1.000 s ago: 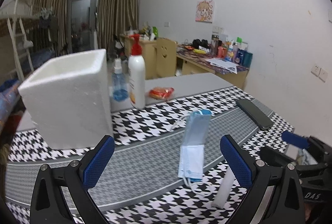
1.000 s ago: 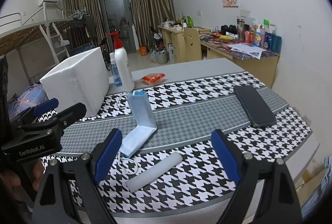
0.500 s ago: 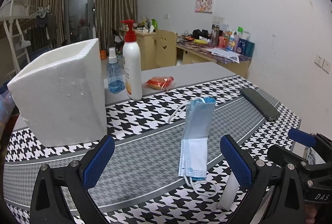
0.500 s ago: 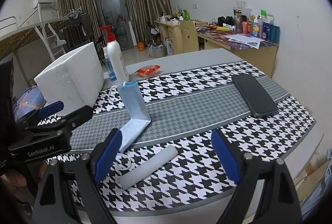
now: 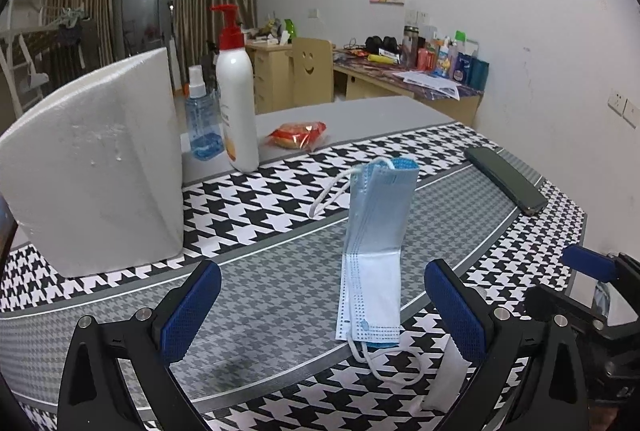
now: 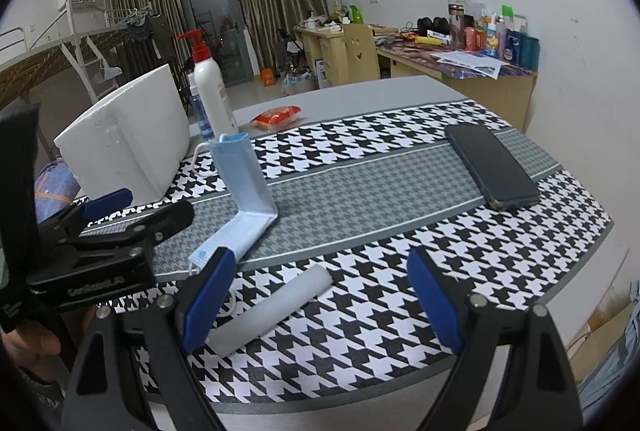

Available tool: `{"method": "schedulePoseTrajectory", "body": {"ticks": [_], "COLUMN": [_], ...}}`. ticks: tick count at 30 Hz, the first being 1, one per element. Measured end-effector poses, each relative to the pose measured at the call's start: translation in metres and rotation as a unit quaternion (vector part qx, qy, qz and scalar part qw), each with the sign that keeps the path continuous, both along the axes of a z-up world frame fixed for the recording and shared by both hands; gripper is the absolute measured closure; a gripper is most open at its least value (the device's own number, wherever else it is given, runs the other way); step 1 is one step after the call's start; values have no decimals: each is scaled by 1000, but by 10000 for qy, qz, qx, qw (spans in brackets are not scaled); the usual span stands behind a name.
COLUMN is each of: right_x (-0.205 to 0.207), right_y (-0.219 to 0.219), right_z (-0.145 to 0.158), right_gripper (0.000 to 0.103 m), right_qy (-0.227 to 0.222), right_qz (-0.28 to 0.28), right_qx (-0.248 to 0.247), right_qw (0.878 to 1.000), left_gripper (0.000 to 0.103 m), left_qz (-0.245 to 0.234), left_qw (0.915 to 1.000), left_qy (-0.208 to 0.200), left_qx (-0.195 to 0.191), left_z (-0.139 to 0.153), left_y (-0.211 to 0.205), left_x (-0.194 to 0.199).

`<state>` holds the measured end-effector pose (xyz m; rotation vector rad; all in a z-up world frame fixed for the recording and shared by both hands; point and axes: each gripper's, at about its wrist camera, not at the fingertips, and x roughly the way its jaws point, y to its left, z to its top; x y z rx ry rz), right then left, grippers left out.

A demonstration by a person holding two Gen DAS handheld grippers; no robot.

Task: Organize soft objects
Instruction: 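Close the left tool on the blue face mask and lift it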

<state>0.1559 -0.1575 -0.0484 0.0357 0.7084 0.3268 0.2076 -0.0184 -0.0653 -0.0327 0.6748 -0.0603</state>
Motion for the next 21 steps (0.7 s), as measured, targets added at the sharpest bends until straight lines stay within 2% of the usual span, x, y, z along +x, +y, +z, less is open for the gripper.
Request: {"method": "schedulePoseTrajectory", "body": {"ticks": [8,12,17,21], "right_x": [3,5,5,6], "right_y": [3,2,0,-4], "right_z": [-7,-10,-12,-17], "right_gripper": [12,12,12,12], "right_qy": [81,148,176,247], "right_qz": [113,133,167,178], "right_qx": [-78,-95,-85,-34], "right_qw": [9999,9998,9997,9995], "left_gripper": [3,12,17,26], "left_qz": [-14,-113,-184,-308], "left_qw": [9998,9994,9987,9975], "left_qy": [212,325,469,621], "left_qx": [58,105,113,113], "left_z": [-13,-20,-26,-32], "left_y": [-2,-6,-8,-13], "left_x": [9,12,17,22]}}
